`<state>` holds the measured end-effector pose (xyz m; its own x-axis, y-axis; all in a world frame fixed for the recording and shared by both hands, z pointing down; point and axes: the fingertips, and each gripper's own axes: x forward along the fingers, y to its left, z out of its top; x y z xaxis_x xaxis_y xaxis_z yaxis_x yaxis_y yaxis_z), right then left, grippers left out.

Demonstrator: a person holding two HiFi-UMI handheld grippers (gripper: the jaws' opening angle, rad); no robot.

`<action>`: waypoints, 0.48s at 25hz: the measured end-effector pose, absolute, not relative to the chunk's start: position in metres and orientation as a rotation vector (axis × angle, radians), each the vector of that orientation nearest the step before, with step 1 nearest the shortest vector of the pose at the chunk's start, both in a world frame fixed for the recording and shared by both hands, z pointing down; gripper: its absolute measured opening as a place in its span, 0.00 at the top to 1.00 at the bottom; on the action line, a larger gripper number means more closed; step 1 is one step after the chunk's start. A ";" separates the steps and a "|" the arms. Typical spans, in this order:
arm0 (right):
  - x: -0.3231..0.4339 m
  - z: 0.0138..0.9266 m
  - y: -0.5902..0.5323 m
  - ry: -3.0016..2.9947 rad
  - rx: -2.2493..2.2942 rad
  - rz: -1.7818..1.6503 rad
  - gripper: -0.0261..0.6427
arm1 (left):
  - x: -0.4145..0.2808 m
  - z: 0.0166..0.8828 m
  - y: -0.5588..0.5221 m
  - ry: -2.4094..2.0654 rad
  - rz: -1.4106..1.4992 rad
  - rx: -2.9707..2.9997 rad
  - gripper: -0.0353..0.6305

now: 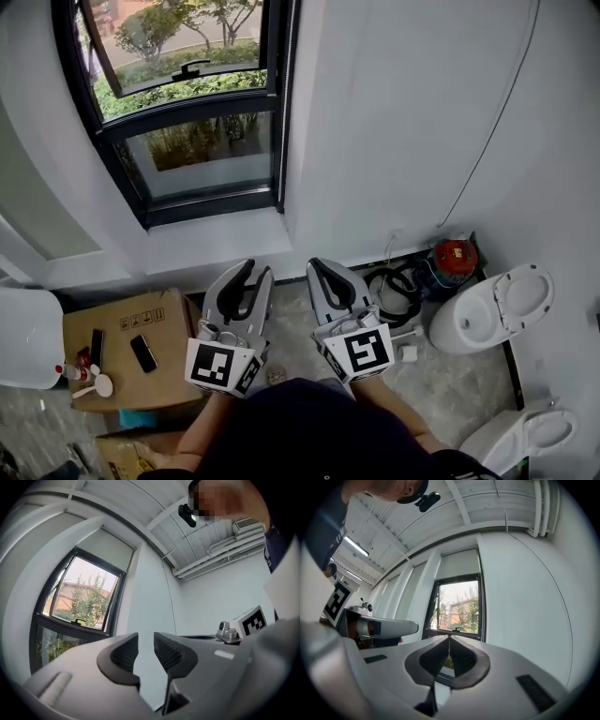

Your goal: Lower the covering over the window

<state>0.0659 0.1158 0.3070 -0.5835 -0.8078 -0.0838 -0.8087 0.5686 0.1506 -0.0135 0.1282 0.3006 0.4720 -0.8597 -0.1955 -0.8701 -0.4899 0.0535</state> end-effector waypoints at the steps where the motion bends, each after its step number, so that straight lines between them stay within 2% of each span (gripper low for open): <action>1: 0.065 0.310 0.111 2.763 -1.443 0.275 0.94 | -0.016 0.304 0.121 1.547 0.305 -2.667 0.81; 12: 0.038 0.318 0.050 2.784 -1.460 0.256 0.94 | -0.041 0.330 0.070 1.558 0.270 -2.757 0.80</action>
